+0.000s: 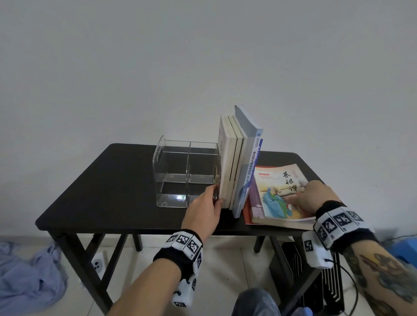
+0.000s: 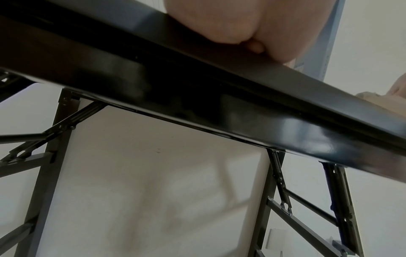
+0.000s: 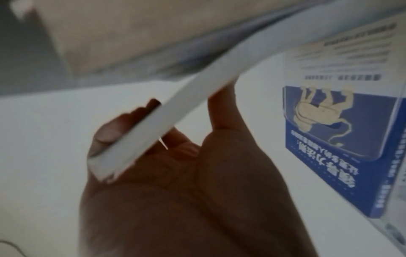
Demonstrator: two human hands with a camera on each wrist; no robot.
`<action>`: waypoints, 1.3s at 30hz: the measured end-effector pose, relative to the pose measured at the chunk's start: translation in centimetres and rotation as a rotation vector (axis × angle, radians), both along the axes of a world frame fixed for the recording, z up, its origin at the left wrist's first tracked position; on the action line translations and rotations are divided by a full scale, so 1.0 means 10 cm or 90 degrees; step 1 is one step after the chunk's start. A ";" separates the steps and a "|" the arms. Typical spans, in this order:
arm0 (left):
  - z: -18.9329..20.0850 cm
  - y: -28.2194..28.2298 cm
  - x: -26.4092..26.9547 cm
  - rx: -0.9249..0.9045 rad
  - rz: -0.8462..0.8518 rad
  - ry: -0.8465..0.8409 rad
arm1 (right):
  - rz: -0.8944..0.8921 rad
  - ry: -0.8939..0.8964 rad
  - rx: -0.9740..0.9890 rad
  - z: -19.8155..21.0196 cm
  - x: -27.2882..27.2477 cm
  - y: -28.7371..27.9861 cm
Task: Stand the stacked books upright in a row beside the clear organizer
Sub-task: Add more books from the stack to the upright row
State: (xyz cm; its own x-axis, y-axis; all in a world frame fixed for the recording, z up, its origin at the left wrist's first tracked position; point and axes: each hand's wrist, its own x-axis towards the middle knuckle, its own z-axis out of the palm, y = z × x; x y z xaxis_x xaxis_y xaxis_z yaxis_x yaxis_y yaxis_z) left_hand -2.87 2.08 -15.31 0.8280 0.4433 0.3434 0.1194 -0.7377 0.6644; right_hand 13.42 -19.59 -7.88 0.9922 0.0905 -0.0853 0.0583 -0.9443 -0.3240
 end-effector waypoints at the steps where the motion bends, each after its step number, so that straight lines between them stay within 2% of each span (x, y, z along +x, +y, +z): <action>1: 0.00 0.00 0.00 -0.002 0.000 0.002 | -0.010 -0.029 0.012 0.03 0.01 -0.01; 6: 0.00 0.02 0.00 -0.014 -0.003 0.002 | -0.032 -0.109 0.183 0.43 -0.02 -0.04; 8: 0.00 0.02 0.00 -0.028 -0.001 0.011 | -0.019 -0.219 0.290 0.61 -0.14 -0.02; 11: 0.00 0.03 0.01 -0.038 -0.006 0.013 | -0.011 -0.403 0.539 0.89 -0.47 0.06; 12: 0.00 0.03 0.01 -0.037 -0.010 0.012 | 0.018 -0.414 0.617 0.97 -0.56 0.10; 15: -0.02 0.05 0.02 -0.043 -0.018 0.008 | 0.125 -0.319 0.773 1.10 -0.80 0.26; 19: -0.06 0.07 0.03 -0.072 -0.014 0.013 | 0.142 -0.349 0.869 1.21 -1.06 0.47; 21: -0.07 0.08 0.04 -0.075 -0.016 0.019 | 0.152 -0.305 0.899 1.23 -1.17 0.56; 26: -0.05 0.07 0.00 -0.086 -0.020 0.009 | 0.243 -0.255 0.790 1.16 -1.36 0.78; 30: 0.02 0.04 -0.05 -0.141 -0.004 -0.021 | 0.250 -0.230 0.719 0.92 -1.39 0.96; 36: 0.04 0.02 -0.05 -0.219 -0.010 -0.148 | 0.326 -0.245 0.332 0.61 -1.38 1.15; 39: 0.04 0.01 -0.06 -0.180 -0.015 -0.153 | 0.318 -0.225 0.241 0.48 -1.32 1.23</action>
